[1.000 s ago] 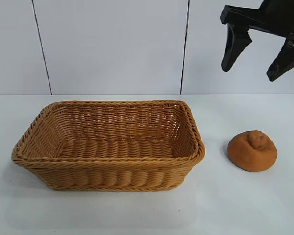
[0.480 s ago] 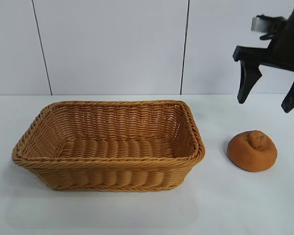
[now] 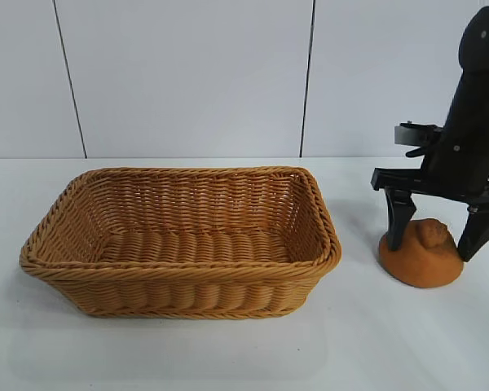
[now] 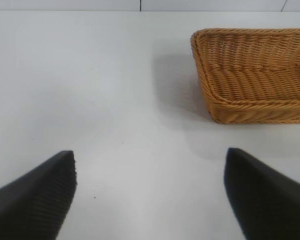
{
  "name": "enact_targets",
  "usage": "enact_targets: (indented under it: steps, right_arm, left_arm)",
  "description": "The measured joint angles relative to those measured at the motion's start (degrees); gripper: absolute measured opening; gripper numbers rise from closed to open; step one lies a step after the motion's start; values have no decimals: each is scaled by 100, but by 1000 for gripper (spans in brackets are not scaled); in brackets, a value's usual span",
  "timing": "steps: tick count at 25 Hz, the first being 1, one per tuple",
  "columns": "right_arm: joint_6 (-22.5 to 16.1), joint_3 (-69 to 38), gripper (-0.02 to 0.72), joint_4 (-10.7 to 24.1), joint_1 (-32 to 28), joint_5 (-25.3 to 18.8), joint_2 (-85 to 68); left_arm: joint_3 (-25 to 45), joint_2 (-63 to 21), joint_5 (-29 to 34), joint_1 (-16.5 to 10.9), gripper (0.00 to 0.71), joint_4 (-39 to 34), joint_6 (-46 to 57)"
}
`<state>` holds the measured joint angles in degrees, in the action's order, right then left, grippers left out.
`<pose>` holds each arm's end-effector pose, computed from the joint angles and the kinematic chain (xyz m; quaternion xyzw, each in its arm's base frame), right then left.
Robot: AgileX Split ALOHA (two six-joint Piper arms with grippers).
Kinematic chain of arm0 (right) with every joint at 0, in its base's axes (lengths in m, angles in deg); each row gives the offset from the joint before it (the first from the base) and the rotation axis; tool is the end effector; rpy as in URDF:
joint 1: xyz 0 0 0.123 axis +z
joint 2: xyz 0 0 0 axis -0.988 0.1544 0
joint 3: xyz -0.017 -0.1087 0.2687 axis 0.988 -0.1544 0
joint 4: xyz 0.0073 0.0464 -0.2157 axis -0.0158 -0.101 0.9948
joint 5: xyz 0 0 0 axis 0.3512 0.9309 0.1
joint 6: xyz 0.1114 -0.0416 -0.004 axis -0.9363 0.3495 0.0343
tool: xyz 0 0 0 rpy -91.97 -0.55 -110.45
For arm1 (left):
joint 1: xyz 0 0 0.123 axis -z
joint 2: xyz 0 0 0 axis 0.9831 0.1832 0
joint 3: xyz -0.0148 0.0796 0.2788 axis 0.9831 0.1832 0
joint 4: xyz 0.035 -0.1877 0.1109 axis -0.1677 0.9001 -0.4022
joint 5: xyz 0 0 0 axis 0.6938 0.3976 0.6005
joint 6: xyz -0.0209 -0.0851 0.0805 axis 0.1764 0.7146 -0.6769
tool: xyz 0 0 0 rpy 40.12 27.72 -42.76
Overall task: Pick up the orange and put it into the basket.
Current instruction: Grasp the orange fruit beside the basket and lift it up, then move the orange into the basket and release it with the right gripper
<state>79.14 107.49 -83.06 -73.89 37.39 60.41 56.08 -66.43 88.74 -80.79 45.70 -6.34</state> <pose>0.3678 0.0545 0.1202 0.0023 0.9994 0.0340 0.0063 -0.0141 -0.0088 0.2498 0.0103 0.8520 -0.0236 0.5229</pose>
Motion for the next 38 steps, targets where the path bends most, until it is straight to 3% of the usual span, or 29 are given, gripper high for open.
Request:
enact_targets:
  steps: [2,8,19,25,33,38]
  right_arm:
    - [102,0,48,0,0,-27,-82]
    - [225,237,46,6,0,-160,-622]
    - [311,1492,46,-84,100,-874,-1397]
    - [267,1523,46,-300,982,-761,-1397]
    - [91,1523,46,-433,2548,-157,-1370]
    - [-95,1529,46,-427,3096,176,-1052]
  left_arm:
    - [0,0,0,0,581,0,0]
    - [0,0,0,0,581,0,0]
    - [0,0,0,0,581,0,6]
    - [0,0,0,0,581,0,6]
    - [0,0,0,0,581,0,6]
    - [0,0,0,0,581,0,6]
